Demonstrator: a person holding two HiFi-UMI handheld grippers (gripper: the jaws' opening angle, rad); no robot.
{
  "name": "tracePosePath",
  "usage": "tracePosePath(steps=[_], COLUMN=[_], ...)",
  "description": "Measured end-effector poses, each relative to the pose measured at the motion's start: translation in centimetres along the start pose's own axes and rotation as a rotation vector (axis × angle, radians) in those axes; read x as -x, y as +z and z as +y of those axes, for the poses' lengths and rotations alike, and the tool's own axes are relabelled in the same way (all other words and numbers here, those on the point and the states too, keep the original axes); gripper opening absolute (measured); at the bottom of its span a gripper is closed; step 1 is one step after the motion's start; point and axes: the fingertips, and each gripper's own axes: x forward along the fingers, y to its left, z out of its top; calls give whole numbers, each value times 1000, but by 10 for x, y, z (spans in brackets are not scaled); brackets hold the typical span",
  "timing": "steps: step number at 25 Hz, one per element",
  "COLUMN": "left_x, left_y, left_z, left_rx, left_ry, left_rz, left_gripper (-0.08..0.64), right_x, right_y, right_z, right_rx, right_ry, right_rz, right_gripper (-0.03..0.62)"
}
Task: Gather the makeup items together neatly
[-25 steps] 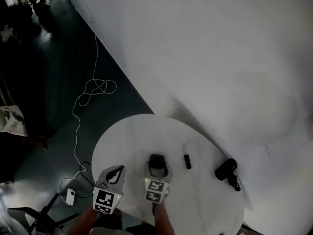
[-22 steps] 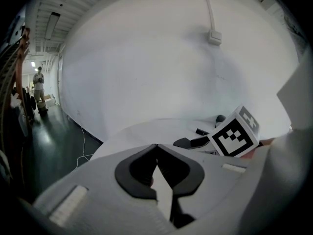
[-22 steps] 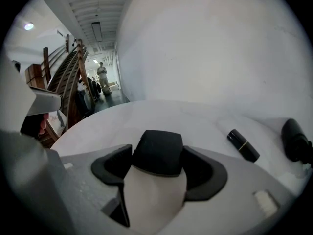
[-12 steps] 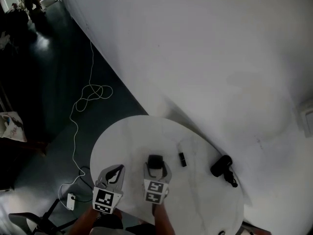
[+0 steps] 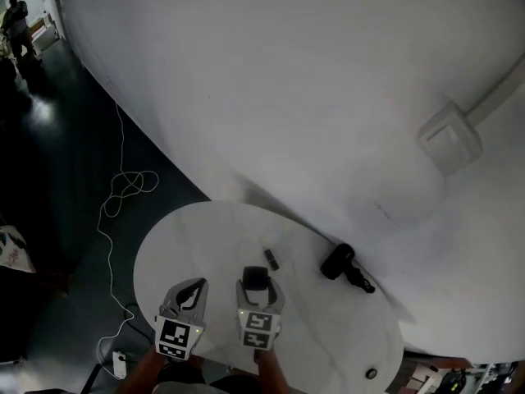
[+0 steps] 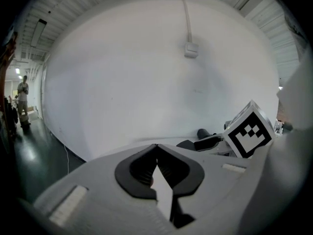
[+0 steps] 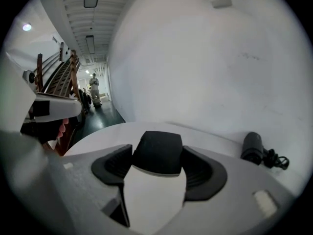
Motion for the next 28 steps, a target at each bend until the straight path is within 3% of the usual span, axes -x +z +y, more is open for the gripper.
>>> tracePosePath(steps=[13,28], left_x=[-12,-18], left_y=[35,42], left_z=[-127,-295], left_rx=[-96,-182], left_ry=[-226,-508], left_rz=[-42,-46], left_gripper=[11,11], right_x=[102,227], right_y=[-19,-88], right_z=[-97,-209], right_rx=[-86,-231], right_ry=[-187,-426], right_rz=[-48,-52], right_gripper=[324,324])
